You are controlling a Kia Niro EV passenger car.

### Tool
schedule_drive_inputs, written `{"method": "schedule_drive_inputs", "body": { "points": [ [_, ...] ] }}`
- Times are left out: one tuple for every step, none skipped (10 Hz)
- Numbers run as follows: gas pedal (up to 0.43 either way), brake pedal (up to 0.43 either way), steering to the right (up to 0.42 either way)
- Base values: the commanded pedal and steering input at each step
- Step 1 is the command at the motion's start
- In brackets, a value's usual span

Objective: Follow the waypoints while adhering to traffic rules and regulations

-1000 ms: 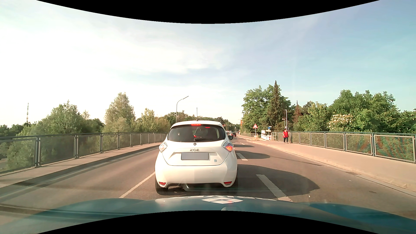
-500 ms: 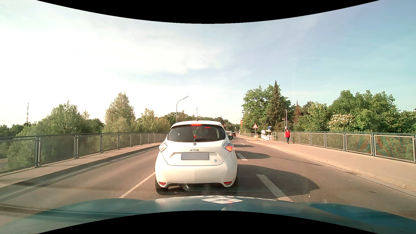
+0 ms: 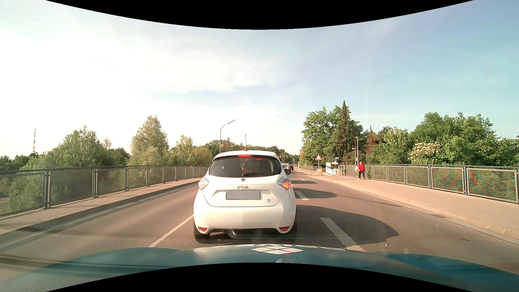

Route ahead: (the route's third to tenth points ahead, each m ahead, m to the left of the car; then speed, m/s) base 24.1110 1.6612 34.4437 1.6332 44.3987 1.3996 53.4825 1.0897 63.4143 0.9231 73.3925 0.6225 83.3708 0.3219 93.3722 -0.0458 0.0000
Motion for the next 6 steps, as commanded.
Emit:
{"method": "schedule_drive_inputs", "body": {
  "points": [
    [0.0,0.25,0.0],
    [0.0,0.25,0.0],
    [0.0,0.256,-0.001],
    [0.0,0.25,0.0],
    [0.0,0.25,0.0],
    [0.0,0.25,-0.001]
  ]
}}
